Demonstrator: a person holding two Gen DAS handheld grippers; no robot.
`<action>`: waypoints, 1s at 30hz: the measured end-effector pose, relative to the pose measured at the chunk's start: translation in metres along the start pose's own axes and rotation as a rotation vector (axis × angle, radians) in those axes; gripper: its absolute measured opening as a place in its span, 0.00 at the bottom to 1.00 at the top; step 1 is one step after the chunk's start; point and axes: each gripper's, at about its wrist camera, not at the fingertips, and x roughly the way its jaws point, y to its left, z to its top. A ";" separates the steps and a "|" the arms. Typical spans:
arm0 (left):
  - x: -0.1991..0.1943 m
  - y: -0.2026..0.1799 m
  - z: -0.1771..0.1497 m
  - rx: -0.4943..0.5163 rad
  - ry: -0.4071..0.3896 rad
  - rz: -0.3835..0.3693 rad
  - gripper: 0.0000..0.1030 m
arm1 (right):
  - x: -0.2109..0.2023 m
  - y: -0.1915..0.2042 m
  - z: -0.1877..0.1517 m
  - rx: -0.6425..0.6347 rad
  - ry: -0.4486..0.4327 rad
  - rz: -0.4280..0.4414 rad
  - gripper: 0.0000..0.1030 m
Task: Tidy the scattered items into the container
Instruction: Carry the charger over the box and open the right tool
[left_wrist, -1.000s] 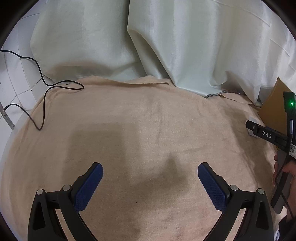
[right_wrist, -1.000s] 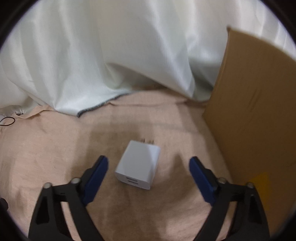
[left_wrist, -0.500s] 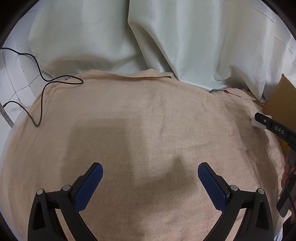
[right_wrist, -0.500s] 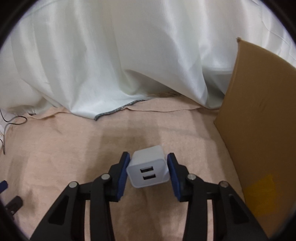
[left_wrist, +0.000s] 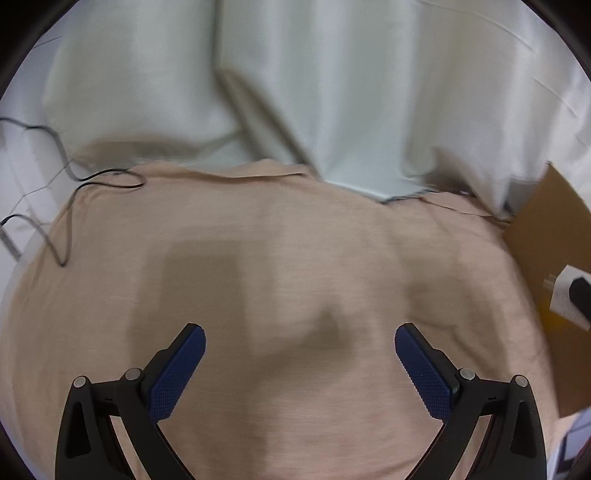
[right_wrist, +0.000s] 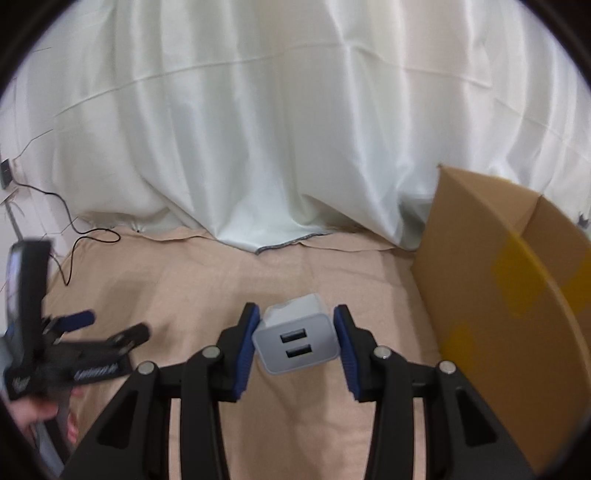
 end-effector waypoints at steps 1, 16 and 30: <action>-0.001 -0.006 -0.001 0.010 0.005 -0.015 1.00 | -0.007 -0.006 -0.002 0.003 -0.011 -0.010 0.44; -0.068 -0.143 0.021 0.129 -0.056 -0.100 1.00 | -0.102 -0.096 0.027 0.073 -0.133 -0.054 0.44; -0.097 -0.295 0.047 0.274 -0.107 -0.163 1.00 | -0.123 -0.219 0.034 0.182 -0.105 -0.189 0.44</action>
